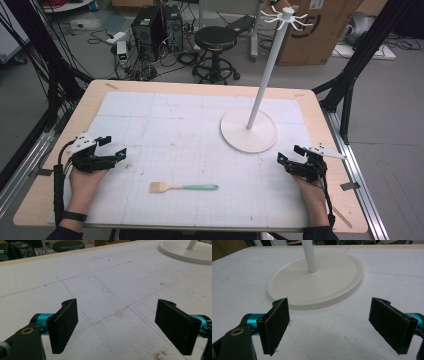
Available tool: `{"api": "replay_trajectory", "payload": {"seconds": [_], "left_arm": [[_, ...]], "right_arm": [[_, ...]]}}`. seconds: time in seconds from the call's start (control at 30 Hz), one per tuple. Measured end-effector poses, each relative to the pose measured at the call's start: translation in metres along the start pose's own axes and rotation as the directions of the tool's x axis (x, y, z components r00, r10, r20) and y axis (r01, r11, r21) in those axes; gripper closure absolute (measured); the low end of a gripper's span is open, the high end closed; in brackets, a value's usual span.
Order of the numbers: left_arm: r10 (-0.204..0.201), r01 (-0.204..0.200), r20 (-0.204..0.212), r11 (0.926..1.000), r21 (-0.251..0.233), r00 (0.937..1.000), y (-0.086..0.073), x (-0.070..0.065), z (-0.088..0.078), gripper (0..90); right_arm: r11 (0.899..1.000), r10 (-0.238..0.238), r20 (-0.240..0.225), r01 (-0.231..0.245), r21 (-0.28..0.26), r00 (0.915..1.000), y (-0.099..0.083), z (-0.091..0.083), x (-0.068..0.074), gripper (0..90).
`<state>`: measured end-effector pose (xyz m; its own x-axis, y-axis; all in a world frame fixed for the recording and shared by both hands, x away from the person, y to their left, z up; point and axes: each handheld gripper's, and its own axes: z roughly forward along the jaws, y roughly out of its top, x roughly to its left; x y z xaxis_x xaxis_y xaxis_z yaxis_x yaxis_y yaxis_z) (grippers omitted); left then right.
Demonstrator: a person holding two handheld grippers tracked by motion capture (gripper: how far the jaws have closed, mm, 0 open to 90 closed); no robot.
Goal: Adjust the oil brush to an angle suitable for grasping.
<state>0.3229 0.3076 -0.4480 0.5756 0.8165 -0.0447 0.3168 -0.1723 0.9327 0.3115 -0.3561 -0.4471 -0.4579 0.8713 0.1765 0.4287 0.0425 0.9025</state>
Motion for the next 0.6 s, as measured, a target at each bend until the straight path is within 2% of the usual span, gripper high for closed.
{"api": "replay_trajectory", "payload": {"seconds": [0.27, 0.4, 0.5, 0.53, 0.6], "left_arm": [[-0.002, 0.002, -0.003, 1.0000, -0.001, 1.0000, 0.0002, 0.0002, 0.0000, 17.4], [0.010, -0.010, 0.000, 0.9999, 0.005, 0.9999, 0.0004, -0.0009, 0.0005, 17.4], [0.021, -0.021, 0.001, 0.9997, 0.010, 0.9998, 0.0004, -0.0021, 0.0009, 17.4], [0.029, -0.029, 0.005, 0.9995, 0.009, 0.9996, 0.0005, -0.0019, 0.0005, 17.3], [0.027, -0.027, 0.005, 0.9996, 0.009, 0.9996, 0.0004, -0.0018, 0.0004, 17.1]], "right_arm": [[1.000, 0.000, 0.001, 0.000, -0.003, 1.0000, 0.0001, 0.0002, -0.0002, 16.0], [1.000, 0.001, 0.003, -0.001, -0.002, 1.0000, 0.0000, 0.0003, -0.0003, 16.0], [1.000, 0.008, 0.006, -0.008, -0.004, 0.9999, 0.0001, 0.0002, -0.0007, 16.0], [1.000, 0.031, 0.010, -0.030, -0.005, 0.9995, 0.0000, -0.0001, -0.0018, 16.0], [0.999, 0.037, 0.009, -0.037, -0.010, 0.9993, 0.0001, -0.0004, -0.0028, 16.1]]}}
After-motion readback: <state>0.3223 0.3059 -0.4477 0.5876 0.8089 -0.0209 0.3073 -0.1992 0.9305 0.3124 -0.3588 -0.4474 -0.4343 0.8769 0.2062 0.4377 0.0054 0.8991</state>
